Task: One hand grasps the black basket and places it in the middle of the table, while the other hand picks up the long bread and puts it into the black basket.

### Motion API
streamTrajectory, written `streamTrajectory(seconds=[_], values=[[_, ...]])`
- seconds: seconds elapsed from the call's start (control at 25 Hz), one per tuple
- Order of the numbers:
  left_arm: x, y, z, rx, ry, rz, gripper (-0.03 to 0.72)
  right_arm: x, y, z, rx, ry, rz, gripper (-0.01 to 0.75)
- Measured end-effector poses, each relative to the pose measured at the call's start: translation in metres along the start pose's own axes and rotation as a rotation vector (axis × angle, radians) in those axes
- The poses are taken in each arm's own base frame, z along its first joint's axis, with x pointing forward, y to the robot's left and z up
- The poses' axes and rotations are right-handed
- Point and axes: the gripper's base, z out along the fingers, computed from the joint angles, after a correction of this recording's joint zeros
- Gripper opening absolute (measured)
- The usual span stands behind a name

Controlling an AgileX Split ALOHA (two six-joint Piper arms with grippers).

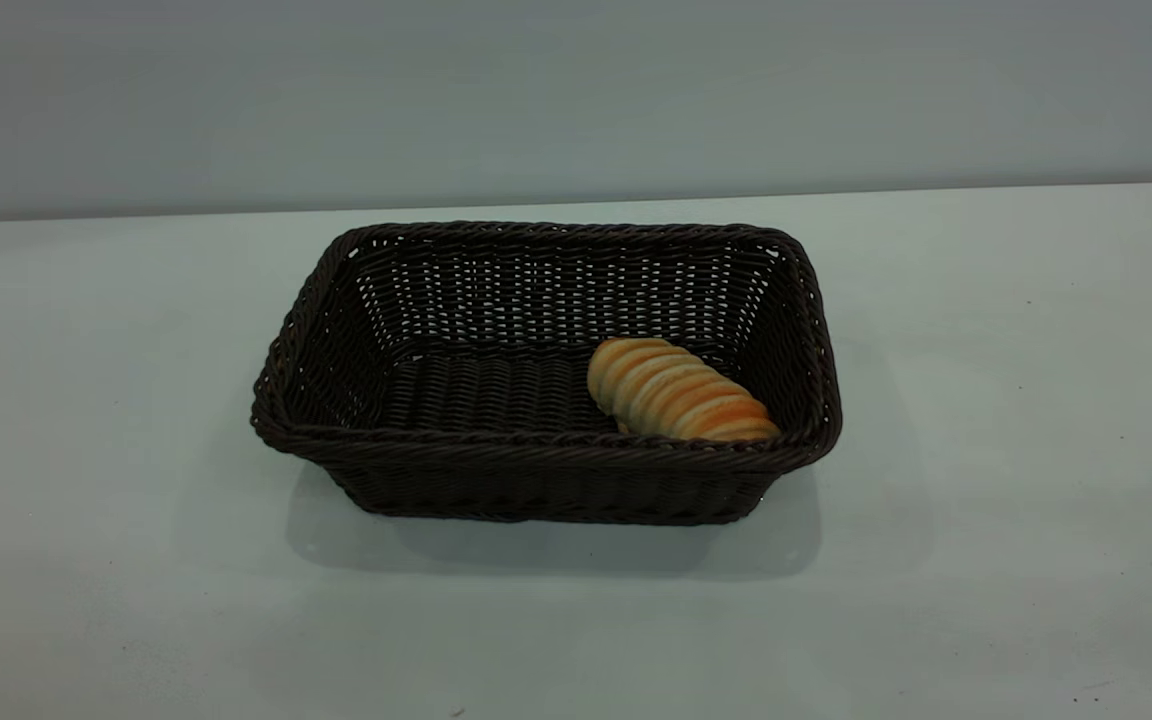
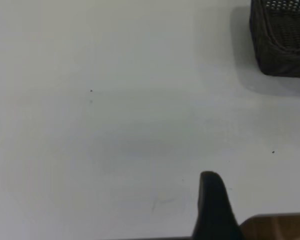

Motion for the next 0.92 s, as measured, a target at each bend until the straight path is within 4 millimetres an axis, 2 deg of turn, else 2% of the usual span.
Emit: streamTrajectory(seconds=[0.24,0.92], values=[[0.0000,0.0000,0.0000,-0.001,0.000,-0.001,0.525,0.0001,-0.0005,-0.0002,0.054,0.000,0.040,0.380],[0.0000,0.0000,0.0000,-0.001,0.000,-0.001,0.525,0.0001,-0.0005,-0.0002,0.055,0.000,0.040,0.380]])
